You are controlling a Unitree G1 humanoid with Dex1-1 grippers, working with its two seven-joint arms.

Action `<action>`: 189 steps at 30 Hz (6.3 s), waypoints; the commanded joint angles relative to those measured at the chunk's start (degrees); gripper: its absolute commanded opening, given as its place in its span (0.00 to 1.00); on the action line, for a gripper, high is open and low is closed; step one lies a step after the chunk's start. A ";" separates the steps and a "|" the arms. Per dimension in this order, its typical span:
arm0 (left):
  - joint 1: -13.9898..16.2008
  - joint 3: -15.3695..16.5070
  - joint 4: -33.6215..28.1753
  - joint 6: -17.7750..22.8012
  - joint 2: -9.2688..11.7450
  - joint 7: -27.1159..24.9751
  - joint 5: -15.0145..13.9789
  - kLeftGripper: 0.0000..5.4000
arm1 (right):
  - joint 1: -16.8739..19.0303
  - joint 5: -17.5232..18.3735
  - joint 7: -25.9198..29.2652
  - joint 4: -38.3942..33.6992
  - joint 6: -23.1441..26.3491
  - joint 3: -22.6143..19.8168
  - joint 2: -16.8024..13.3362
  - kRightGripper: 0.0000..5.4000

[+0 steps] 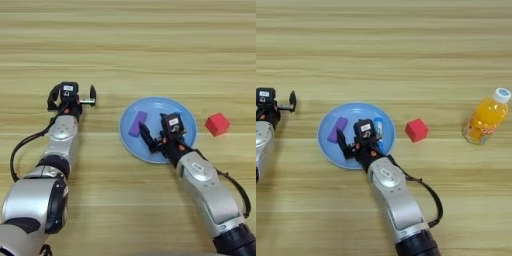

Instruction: Move the objects on the table

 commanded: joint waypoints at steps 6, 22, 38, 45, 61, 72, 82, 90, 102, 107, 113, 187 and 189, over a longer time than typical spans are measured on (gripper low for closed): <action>-0.37 -0.17 -0.31 0.38 0.06 0.33 0.54 1.00 | -2.46 -4.36 -3.71 0.73 -4.68 -4.89 -1.67 0.87; -0.37 -0.12 -0.21 0.43 0.18 0.31 0.53 1.00 | -1.93 -4.63 -7.62 5.47 -11.90 -18.65 -8.41 0.99; -0.24 -0.18 -0.32 0.32 0.13 0.37 0.58 1.00 | -2.51 -3.33 -6.26 9.91 -12.29 -21.31 -9.33 0.99; -0.24 -0.17 -0.31 0.32 0.17 0.32 0.57 1.00 | -3.32 -3.22 -5.96 12.40 -12.92 -21.61 -9.41 0.99; -0.27 -0.18 -0.27 0.32 0.18 0.27 0.58 1.00 | -4.57 -2.39 -5.02 16.61 -13.02 -22.12 -9.41 0.99; -0.26 -0.17 -0.23 0.29 0.21 0.24 0.57 1.00 | -4.94 -2.49 -4.73 18.34 -12.35 -21.81 -9.36 0.99; -0.24 -0.16 -0.25 0.27 0.26 0.19 0.56 1.00 | -5.22 -0.61 -3.29 19.49 -11.12 -22.16 -8.69 0.99; -0.22 -0.14 -0.26 0.25 0.27 0.16 0.55 1.00 | -5.44 1.44 -1.75 20.41 -9.76 -22.47 -8.21 0.83; -0.23 -0.12 -0.26 0.26 0.35 0.15 0.54 1.00 | -5.34 1.45 -1.66 20.06 -9.77 -22.44 -8.11 0.60; -0.20 -0.13 -0.28 0.24 0.35 0.16 0.55 1.00 | -5.06 1.45 -1.91 19.06 -9.93 -22.54 -8.05 0.49; -0.24 -0.16 -0.24 0.29 0.33 0.19 0.58 1.00 | -4.61 0.55 -2.97 16.30 -11.40 -22.32 -8.21 0.41; -0.05 -0.67 -0.47 0.09 -0.34 0.76 0.81 1.00 | -5.70 -5.69 3.07 13.68 -12.74 -5.41 -1.34 0.87; -0.05 -0.67 -0.51 0.07 -0.35 0.76 0.82 1.00 | -5.68 -5.49 2.92 13.19 -12.96 -6.23 -1.58 0.92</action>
